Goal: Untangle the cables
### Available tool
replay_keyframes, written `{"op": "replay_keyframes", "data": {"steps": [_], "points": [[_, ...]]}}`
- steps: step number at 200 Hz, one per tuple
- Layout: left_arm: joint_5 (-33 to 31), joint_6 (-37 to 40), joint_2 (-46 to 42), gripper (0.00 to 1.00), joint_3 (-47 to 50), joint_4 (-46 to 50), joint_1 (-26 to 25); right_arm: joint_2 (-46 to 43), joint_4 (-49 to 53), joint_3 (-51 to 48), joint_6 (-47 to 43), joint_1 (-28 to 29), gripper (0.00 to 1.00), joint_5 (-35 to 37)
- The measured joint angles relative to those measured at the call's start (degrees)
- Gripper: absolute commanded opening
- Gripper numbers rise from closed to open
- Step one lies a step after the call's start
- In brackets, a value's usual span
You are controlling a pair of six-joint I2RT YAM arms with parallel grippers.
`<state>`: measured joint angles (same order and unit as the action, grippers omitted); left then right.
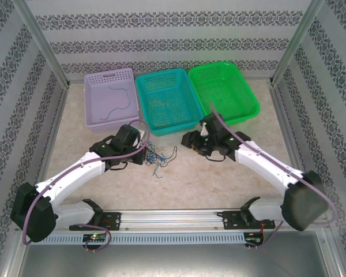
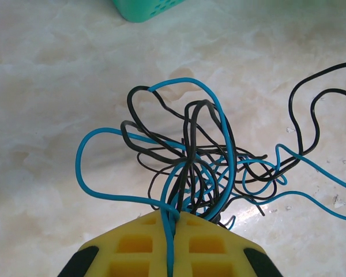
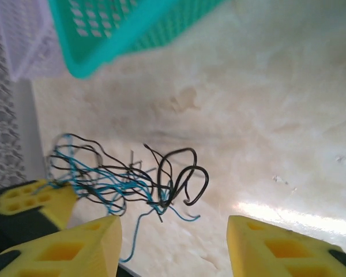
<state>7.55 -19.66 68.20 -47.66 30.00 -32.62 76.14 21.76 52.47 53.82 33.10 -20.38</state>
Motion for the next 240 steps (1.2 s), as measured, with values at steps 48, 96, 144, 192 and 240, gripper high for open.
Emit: {"op": "replay_keyframes", "data": {"steps": [48,96,144,192,240], "points": [[1.1,0.2,0.0,0.0,-0.1,0.0,0.0,10.2,2.1,5.8,-1.3,5.4,0.44,3.0],[1.2,0.2,0.0,0.0,-0.3,0.0,0.0,15.5,4.7,10.3,-8.0,5.7,0.1,5.0],[0.4,0.2,-0.1,0.0,-0.7,0.1,0.0,16.1,9.9,11.0,-14.3,4.9,0.0,9.4],[-4.5,-1.0,0.3,0.0,-1.0,2.3,0.4,7.5,14.5,9.7,-20.1,-4.3,0.0,13.3],[-2.7,-3.4,3.4,0.0,-3.2,-1.6,0.6,-0.7,15.9,9.1,-24.3,-12.9,0.0,6.3]]}}
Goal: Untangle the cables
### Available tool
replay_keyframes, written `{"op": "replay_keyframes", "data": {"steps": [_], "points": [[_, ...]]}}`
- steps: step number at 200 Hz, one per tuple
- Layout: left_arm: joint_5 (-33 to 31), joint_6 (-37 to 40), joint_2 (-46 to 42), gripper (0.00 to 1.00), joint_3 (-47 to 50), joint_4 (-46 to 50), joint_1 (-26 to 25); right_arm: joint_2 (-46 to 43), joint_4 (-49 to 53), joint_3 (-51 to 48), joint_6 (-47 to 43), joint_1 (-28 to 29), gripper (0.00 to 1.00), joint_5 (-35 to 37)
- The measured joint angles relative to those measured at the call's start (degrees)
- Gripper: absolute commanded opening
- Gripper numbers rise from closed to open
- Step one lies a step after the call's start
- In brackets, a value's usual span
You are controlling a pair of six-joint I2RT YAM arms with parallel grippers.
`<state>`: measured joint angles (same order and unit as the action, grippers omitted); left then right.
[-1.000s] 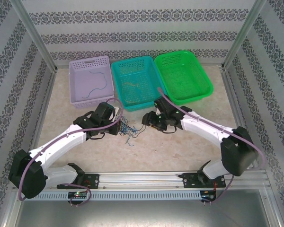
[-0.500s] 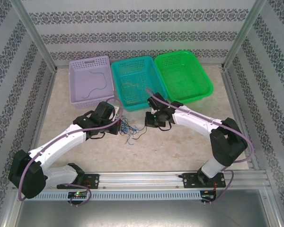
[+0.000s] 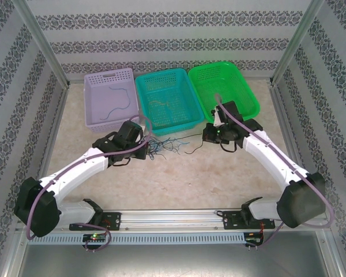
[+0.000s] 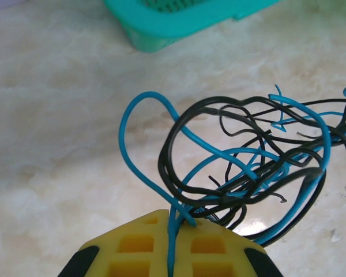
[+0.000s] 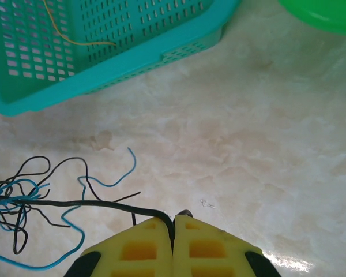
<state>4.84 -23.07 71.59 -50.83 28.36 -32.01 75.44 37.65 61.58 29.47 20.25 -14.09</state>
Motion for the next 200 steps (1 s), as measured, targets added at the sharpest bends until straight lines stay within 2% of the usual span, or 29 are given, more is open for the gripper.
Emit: {"op": "replay_keyframes", "data": {"steps": [33,48,77,126,150,180,200], "points": [[1.0,-1.0,1.6,0.0,-1.1,-0.8,0.3,-0.3,1.4,0.0,-1.7,-1.8,0.0,-2.0],[1.3,-1.4,2.9,0.1,-1.1,-0.7,0.5,-0.3,1.4,0.0,-2.1,-1.8,0.0,-3.1],[-0.3,-2.4,5.4,0.18,-1.0,2.8,2.4,1.5,1.3,0.0,-1.4,-0.4,0.0,-2.7],[-4.0,-6.8,8.5,0.45,-1.8,10.6,3.6,7.4,-1.0,-2.4,3.1,7.1,0.0,-1.5],[-3.8,-11.8,7.5,0.58,-3.8,12.5,3.6,7.5,-1.1,-3.1,4.3,7.3,0.0,-0.7],[-0.7,-21.2,3.8,0.61,-4.8,12.7,3.4,7.6,-1.2,-3.1,4.3,7.3,0.0,-0.3],[2.6,-29.6,2.6,0.66,-2.3,8.6,1.8,7.6,-1.2,-3.1,4.3,7.3,0.0,-0.3]]}}
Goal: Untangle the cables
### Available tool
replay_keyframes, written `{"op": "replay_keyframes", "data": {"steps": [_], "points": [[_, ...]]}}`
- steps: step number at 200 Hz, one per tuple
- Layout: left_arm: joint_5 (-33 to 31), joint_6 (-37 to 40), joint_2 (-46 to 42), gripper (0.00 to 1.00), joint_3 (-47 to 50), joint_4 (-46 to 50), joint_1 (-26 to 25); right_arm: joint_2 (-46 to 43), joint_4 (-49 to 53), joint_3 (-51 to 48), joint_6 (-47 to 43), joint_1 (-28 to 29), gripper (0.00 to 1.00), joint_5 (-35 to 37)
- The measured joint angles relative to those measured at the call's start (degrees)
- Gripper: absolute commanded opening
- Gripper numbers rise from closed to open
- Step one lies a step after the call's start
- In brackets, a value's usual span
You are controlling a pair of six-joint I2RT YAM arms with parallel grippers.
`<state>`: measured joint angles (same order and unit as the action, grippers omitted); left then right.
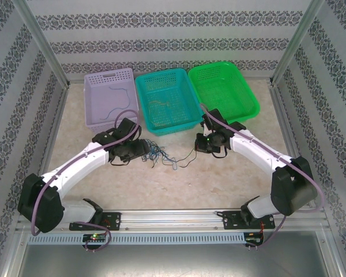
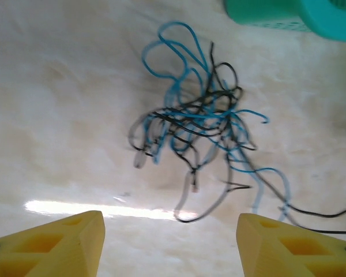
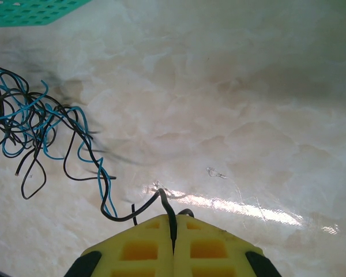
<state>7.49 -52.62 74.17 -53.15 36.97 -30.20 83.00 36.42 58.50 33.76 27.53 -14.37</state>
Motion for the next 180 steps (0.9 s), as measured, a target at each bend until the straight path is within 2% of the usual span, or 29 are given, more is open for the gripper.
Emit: {"op": "replay_keyframes", "data": {"steps": [14,40,95,109,134,143,149,180], "points": [[2.0,-6.3,0.2,0.71,4.0,-5.3,-1.1,0.0,0.0,0.0,0.0,0.0,0.0,0.0],[3.0,-14.7,2.1,0.71,10.6,-14.1,-1.6,0.0,0.0,0.0,0.0,0.0,0.0,0.0],[3.9,-18.4,13.7,0.64,9.2,-25.3,-1.6,-0.1,0.0,0.0,0.4,0.0,0.0,-0.1],[3.7,-18.5,16.2,0.54,8.9,-26.1,-1.6,-0.3,-0.1,-0.3,0.6,0.0,0.0,-0.1],[3.0,-18.7,19.0,0.14,6.8,-25.5,-1.7,-0.9,0.0,-0.7,0.6,0.0,0.0,-0.1],[2.2,-18.7,19.8,0.03,5.9,-23.4,-1.7,-1.2,0.0,-0.7,0.6,-0.1,0.0,0.0],[1.6,-18.8,19.7,0.0,5.8,-22.5,-1.7,-1.5,0.1,-0.7,0.6,-0.2,0.0,0.0],[-2.9,-16.8,19.0,0.0,5.3,-20.9,-1.3,-4.3,1.3,-1.1,-0.2,-4.2,0.0,0.0]]}}
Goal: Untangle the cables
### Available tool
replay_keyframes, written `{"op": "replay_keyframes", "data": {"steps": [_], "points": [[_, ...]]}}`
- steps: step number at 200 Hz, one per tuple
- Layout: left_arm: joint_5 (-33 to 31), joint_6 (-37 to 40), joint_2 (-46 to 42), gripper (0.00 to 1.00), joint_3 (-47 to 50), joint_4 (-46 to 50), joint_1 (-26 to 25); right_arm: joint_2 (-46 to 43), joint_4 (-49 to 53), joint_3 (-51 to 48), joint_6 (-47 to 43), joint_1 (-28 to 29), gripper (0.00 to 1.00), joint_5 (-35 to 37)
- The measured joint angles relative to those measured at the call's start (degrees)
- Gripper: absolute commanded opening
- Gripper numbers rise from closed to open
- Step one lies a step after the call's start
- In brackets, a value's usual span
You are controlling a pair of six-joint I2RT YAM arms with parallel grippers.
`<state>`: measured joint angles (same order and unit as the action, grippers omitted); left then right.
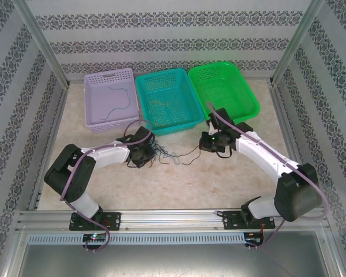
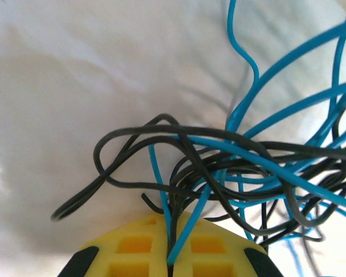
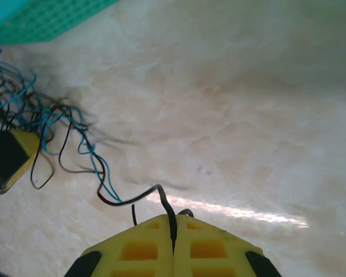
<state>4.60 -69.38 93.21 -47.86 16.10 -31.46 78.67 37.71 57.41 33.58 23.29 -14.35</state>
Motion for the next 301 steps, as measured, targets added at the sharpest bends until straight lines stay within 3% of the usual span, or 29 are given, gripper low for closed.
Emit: {"op": "replay_keyframes", "data": {"steps": [28,88,132,163,186,200,209,275,287,301], "points": [[-2.5,3.3,-5.3,0.0,3.0,3.3,3.8,-3.4,1.9,-0.2,-2.3,-6.9,0.0,0.1],[5.3,10.6,-20.8,0.0,7.1,3.0,11.3,-5.2,4.9,0.0,-6.8,-12.2,0.0,-4.2],[12.3,14.6,-24.3,0.0,9.8,2.6,15.0,-6.9,5.6,1.0,-7.5,-12.9,0.0,-7.2],[15.6,16.4,-22.3,0.12,11.3,1.3,16.5,-5.6,5.4,1.0,-7.5,-13.0,0.0,-10.0],[12.8,16.7,-19.2,0.15,11.8,3.2,18.5,-3.7,5.3,1.0,-7.0,-12.0,0.0,-8.0],[9.5,16.6,-17.7,0.26,12.3,5.5,19.8,-3.2,5.3,0.9,-6.7,-11.4,0.0,-5.6],[7.9,16.6,-17.0,0.28,12.7,7.1,20.4,-3.1,5.3,0.7,-6.5,-11.3,0.0,-4.5],[1.9,16.3,-17.1,0.06,12.8,13.0,20.7,-2.6,6.5,0.2,-6.5,-10.9,0.0,1.6],[1.4,16.2,-17.6,0.12,12.7,13.7,20.7,-2.7,6.7,0.2,-6.7,-11.7,0.0,1.9],[1.3,16.1,-18.7,0.27,12.2,14.5,20.7,-2.7,6.8,0.2,-7.0,-12.0,0.0,2.0]]}}
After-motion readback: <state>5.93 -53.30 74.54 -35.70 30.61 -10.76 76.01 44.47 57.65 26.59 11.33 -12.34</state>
